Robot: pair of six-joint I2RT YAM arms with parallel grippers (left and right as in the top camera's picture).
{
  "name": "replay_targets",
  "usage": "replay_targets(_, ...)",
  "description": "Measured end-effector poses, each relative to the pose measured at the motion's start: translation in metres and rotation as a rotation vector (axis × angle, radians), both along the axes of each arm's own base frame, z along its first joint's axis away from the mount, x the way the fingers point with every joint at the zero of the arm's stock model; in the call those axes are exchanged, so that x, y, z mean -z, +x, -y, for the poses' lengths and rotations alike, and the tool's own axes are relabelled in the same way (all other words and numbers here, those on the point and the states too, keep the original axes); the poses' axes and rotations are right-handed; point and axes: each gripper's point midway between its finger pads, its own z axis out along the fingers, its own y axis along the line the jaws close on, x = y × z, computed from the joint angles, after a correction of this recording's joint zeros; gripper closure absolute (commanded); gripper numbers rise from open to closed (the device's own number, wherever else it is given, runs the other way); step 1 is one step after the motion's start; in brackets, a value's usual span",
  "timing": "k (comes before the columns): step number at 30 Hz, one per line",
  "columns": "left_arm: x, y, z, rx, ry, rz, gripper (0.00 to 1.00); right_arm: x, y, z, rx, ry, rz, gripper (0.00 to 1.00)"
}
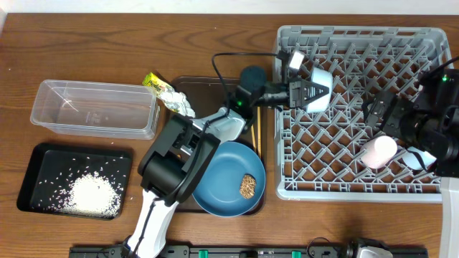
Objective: Sort waste into correct bins and load items into the dishwasher rack
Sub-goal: 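Lower the white bowl into the rack's left side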
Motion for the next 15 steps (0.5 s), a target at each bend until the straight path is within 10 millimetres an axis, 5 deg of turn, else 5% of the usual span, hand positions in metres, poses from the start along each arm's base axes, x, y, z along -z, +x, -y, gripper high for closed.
replay_targets(13, 0.013, 0.013, -0.007, -0.039, 0.040, -0.062, 0.92, 0.004, -0.005, 0.002, 0.009, -0.010, -0.027, 0.01)
replay_targets(15, 0.016, 0.018, -0.012, -0.053, 0.049, -0.074, 0.77, 0.004, -0.006, 0.003, 0.011, -0.013, -0.029, 0.01)
